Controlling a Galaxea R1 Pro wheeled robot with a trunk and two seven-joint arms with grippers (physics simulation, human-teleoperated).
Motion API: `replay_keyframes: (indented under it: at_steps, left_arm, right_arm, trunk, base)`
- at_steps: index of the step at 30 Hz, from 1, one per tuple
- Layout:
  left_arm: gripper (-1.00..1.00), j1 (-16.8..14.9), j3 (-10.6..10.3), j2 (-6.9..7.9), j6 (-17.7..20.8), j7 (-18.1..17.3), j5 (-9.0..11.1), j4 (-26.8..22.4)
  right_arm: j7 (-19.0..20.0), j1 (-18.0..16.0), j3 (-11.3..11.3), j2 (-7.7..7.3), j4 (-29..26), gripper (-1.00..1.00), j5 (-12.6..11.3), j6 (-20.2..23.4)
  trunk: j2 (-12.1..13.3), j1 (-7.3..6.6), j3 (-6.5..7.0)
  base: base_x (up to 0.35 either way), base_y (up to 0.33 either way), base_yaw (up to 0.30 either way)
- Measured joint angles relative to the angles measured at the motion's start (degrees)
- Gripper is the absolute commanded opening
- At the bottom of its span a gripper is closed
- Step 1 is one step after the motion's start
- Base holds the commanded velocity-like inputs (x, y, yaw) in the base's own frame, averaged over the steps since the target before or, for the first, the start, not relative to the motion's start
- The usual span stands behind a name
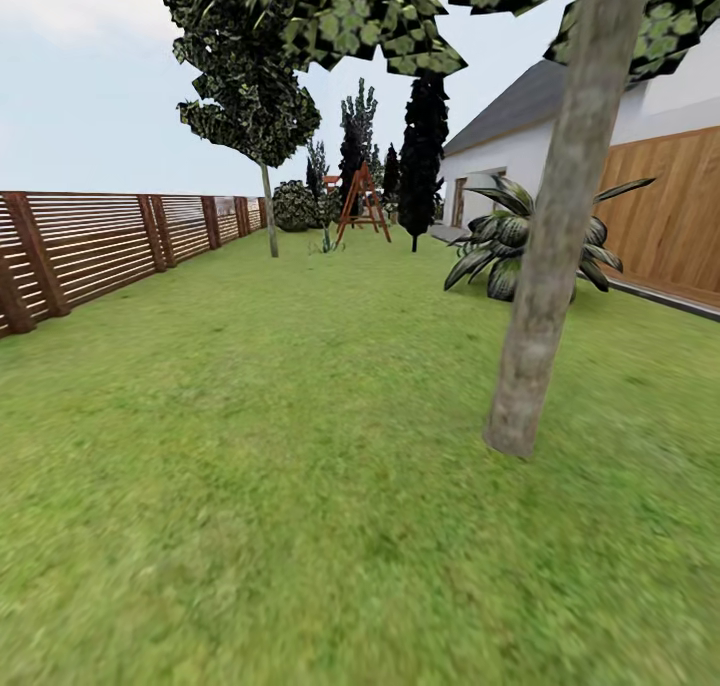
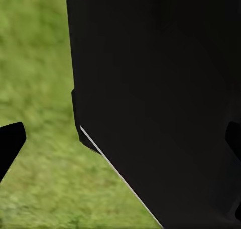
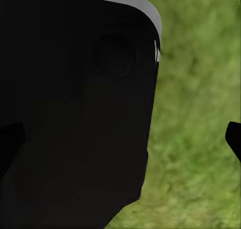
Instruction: Take the three Easter eggs out of the wicker basket on the lawn in the garden, then place them on the lawn next to a single tree (choose any tree) so that all three eggs are next to the same tree and none are left in the basket.
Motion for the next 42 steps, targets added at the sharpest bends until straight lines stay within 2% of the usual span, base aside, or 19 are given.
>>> replay_keyframes:
  at_steps: [13,35,42]
  left_arm:
    - [1.00,0.0,0.0,0.00,0.0,0.0,0.0,0.0]
    - [1.00,0.0,0.0,0.00,0.0,0.0,0.0,0.0]
    - [1.00,0.0,0.0,0.00,0.0,0.0,0.0,0.0]
  right_arm:
    - [0.0,0.0,0.0,0.01,0.0,1.00,0.0,0.1]
    - [-0.1,0.0,0.1,0.00,0.0,1.00,0.0,0.1]
    - [0.0,0.0,0.0,0.08,0.0,1.00,0.0,0.1]
  trunk:
    - [0.0,0.00,0.00]
    - [0.0,0.00,0.00]
    - [0.0,0.00,0.00]
  base:
    - [0.295,0.207,-0.065]
    - [0.295,0.207,-0.002]
    - [0.295,0.207,-0.220]
